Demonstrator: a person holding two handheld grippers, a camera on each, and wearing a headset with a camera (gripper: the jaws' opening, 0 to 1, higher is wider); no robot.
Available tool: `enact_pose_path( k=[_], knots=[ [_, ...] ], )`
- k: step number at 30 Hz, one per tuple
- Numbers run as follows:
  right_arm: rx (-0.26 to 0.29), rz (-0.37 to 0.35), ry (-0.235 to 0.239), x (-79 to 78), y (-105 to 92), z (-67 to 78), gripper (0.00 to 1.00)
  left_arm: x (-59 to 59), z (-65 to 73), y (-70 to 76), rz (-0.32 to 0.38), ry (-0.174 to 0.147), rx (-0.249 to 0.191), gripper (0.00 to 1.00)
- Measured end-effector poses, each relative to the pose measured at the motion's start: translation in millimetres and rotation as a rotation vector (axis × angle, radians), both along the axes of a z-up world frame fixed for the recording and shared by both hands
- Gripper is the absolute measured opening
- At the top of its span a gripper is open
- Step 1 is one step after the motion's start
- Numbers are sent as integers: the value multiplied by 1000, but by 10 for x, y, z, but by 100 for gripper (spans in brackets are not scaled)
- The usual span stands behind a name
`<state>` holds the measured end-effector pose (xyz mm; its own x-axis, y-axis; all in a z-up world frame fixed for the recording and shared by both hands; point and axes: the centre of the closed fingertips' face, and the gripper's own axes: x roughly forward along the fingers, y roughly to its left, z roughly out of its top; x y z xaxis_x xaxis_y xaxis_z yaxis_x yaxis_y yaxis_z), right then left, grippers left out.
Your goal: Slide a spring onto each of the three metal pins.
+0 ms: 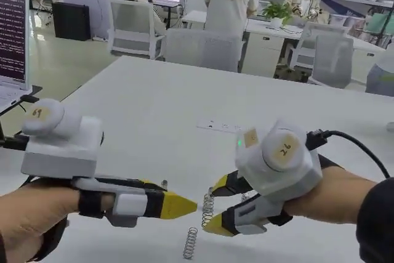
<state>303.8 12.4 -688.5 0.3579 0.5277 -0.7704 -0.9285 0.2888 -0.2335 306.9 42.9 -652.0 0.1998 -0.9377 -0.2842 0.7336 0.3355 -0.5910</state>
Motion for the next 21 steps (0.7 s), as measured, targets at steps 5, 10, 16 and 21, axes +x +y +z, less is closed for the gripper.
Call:
enact_pose_path(
  k=[5,10,16,21],
  knots=[
    [13,13,-16,2,55,58,30,-13,-77,-21,0,72,-18,42],
    [18,29,-25,-16,104,90,30,-33,-90,-90,18,189,-82,38],
    [25,40,-33,-33,144,109,30,-36,-138,-128,28,250,-103,36],
    [36,48,-42,-37,181,139,30,-43,-176,-165,42,314,-121,32]
  ],
)
